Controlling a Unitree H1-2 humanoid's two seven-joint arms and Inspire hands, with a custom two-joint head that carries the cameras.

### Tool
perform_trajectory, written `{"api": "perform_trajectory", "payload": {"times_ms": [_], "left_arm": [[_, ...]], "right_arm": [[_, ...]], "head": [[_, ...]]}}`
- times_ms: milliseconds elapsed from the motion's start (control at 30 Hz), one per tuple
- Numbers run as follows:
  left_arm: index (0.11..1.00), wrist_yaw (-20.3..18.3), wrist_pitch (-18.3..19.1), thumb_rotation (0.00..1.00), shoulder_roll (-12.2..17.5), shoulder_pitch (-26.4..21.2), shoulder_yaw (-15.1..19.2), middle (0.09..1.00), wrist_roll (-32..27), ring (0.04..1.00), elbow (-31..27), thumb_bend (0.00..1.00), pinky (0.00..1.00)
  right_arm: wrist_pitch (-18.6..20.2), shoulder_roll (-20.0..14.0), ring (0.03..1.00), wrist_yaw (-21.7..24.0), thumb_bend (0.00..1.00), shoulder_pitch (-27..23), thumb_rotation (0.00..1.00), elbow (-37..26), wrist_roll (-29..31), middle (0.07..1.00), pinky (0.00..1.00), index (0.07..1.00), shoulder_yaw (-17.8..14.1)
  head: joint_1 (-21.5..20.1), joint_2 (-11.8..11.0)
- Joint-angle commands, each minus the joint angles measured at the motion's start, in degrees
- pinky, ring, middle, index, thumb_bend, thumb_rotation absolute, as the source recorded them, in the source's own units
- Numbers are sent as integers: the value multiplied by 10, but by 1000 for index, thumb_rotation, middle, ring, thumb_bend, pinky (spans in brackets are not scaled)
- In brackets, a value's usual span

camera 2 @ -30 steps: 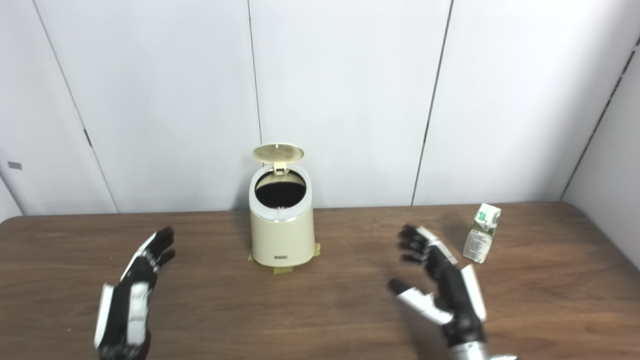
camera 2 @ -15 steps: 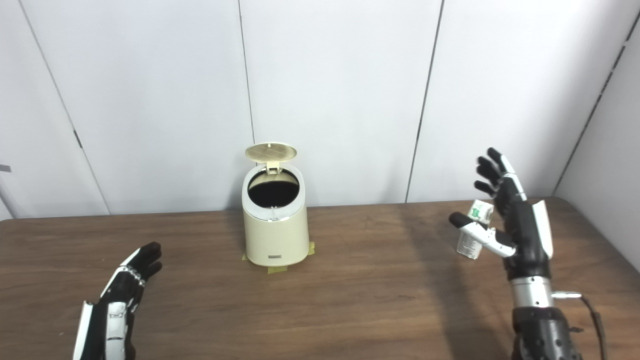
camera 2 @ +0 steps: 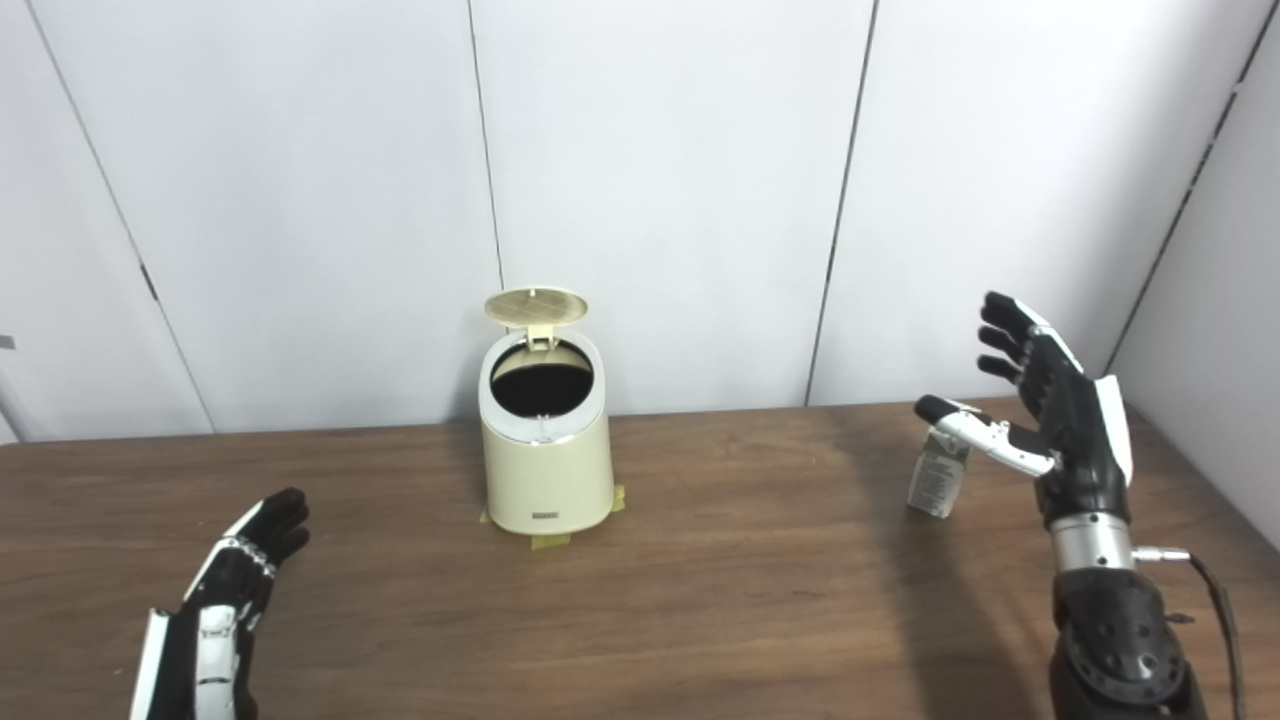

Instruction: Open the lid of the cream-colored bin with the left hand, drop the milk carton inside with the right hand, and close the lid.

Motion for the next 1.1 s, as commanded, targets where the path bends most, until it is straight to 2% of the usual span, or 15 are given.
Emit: {"api": "perform_trajectory", "payload": {"times_ms": [0,100,133,233,433,533,700,867,1067], "left_arm": [[827,-3,-26,938,7,7,4,859,14,870,13,436,858],[822,-2,-24,921,7,4,6,854,17,863,15,421,846],[824,-1,-24,917,8,4,7,856,19,866,17,427,851],[827,3,-23,909,8,4,11,855,28,869,18,451,860],[834,5,-20,869,13,4,19,854,40,860,12,399,829],[840,-2,-18,896,18,6,19,865,39,872,9,376,854],[832,0,-29,848,20,6,22,851,42,855,17,404,841],[831,3,-31,821,24,7,23,851,52,855,18,412,833],[816,5,-32,759,26,7,23,835,59,838,18,395,802]], "right_arm": [[-38,-21,843,-11,905,-29,352,15,-14,860,797,845,-4],[-64,-25,856,-11,865,-37,334,66,-13,876,814,866,-4],[-75,-27,873,-8,869,-40,331,84,-9,889,848,882,-4],[-114,-35,864,-6,909,-52,360,145,-11,871,853,878,0],[-114,-31,850,-1,964,-61,355,182,-5,858,818,881,5],[-102,-32,864,-3,998,-63,410,193,-16,867,841,905,13],[-105,-30,862,-7,1000,-64,377,213,-20,875,828,907,21],[-134,-34,844,2,971,-80,339,266,-9,830,814,906,24],[-134,-36,807,2,971,-94,332,292,-9,788,801,877,28]], "head": [[-6,1],[-11,2],[-11,2],[-15,2],[-38,5],[-42,3],[-37,3],[-35,4],[-31,5]]}}
